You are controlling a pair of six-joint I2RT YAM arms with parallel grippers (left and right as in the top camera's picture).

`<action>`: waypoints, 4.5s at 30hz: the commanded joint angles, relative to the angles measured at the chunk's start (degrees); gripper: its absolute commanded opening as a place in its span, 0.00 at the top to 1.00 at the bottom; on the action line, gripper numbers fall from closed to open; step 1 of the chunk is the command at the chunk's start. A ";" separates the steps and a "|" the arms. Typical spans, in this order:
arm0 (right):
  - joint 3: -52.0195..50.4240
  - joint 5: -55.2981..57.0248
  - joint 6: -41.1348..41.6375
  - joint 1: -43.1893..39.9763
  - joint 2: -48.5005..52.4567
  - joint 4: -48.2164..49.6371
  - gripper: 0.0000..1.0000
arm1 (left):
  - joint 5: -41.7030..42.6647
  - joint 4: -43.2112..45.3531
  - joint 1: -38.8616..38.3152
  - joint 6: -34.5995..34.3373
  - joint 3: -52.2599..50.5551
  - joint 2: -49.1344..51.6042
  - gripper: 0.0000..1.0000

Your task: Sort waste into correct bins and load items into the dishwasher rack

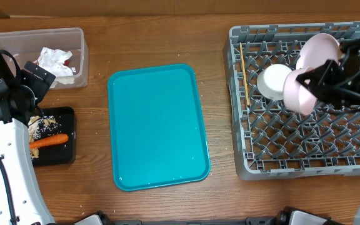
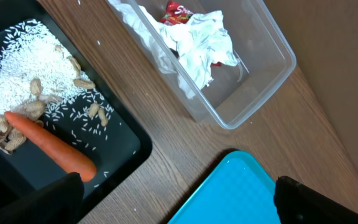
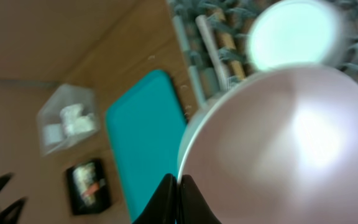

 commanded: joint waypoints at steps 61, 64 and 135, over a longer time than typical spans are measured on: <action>-12.31 20.20 4.72 -17.49 -3.13 4.74 0.80 | -0.81 0.02 0.20 -0.57 0.22 -0.15 0.00; -12.96 21.27 4.55 -11.56 -3.10 3.98 0.80 | -0.81 0.04 0.20 -0.57 0.22 -0.15 0.00; -13.29 48.48 10.84 49.68 37.86 43.82 0.65 | -0.81 0.04 0.20 -0.59 0.22 -0.15 0.00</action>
